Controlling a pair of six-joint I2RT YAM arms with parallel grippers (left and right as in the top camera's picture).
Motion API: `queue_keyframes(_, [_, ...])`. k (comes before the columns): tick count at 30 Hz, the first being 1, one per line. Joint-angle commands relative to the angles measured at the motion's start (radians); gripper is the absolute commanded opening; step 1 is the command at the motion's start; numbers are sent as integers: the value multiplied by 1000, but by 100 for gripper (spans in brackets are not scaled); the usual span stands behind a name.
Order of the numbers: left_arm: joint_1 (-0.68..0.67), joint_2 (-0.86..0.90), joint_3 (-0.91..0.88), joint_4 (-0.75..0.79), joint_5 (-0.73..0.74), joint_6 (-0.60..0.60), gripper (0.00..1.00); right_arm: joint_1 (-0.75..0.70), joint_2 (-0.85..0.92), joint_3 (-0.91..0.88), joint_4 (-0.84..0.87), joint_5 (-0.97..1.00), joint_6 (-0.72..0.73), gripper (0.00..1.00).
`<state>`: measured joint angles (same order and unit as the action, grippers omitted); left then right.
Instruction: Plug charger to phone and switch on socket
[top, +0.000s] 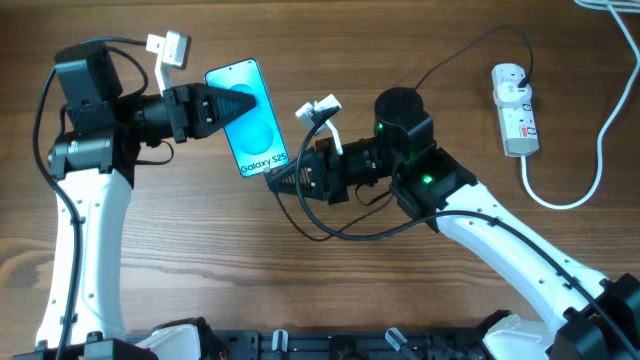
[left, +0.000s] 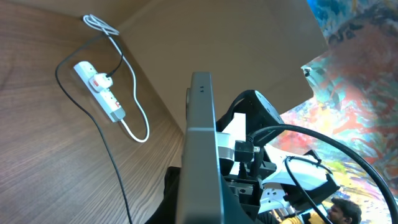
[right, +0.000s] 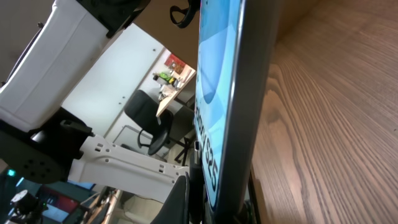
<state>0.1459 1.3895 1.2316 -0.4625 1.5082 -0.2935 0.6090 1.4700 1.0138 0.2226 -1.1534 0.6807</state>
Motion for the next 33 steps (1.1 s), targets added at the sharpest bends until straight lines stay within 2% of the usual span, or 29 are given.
queue_keyframes(1, [0, -19, 16, 3, 29, -3, 4, 0, 13, 6, 2, 32, 11, 4])
queue_keyframes(6, [0, -19, 16, 3, 29, -3, 4, 0, 13, 6, -63, -33, -2, 4])
queue_keyframes(33, [0, -19, 16, 2, 29, -3, 4, -1, 13, 6, -36, 25, 7, 4])
